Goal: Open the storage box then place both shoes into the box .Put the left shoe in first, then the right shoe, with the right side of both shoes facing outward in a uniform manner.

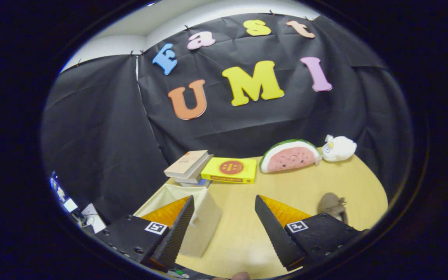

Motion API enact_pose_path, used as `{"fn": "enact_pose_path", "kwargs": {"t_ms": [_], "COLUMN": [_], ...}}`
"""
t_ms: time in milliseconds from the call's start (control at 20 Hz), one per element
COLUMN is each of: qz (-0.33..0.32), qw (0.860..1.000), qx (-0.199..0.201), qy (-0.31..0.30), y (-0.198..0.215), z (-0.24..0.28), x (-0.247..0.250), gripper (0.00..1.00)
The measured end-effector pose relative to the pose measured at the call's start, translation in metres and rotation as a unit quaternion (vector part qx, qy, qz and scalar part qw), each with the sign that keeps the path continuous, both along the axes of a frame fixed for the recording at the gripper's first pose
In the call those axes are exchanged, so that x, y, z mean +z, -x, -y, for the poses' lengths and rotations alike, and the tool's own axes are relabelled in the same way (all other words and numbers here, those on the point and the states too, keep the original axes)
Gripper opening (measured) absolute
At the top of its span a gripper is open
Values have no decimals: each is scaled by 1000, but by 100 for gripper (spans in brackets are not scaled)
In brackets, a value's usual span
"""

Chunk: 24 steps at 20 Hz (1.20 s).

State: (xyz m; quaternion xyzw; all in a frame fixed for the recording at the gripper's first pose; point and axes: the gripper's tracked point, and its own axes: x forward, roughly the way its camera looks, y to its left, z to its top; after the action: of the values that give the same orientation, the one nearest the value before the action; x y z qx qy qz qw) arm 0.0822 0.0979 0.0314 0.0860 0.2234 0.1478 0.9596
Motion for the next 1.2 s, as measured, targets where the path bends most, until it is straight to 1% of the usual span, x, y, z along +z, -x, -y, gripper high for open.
{"fn": "enact_pose_path", "kwargs": {"t_ms": [100, 200, 400, 600, 800, 1000, 1050, 1100, 1200], "qz": [24, 33, 1, -70, -133, -185, -203, -221, -236], "qw": [998, 994, 988, 983, 979, 972, 970, 968, 968], "qx": [-25, -47, -74, -75, -90, -102, -100, -92, -81], "qy": [48, 93, 136, 150, 128, 104, 93, 79, 36], "y": [-4, -4, -12, -20, -32, -42, -42, -41, -43], "z": [60, 112, 184, 212, 231, 240, 239, 235, 224], "x": [-7, -20, -66, -136, -192, -235, -246, -253, -253], "gripper": [95, 95, 96, 96, 96, 96, 95, 91, 67]}}
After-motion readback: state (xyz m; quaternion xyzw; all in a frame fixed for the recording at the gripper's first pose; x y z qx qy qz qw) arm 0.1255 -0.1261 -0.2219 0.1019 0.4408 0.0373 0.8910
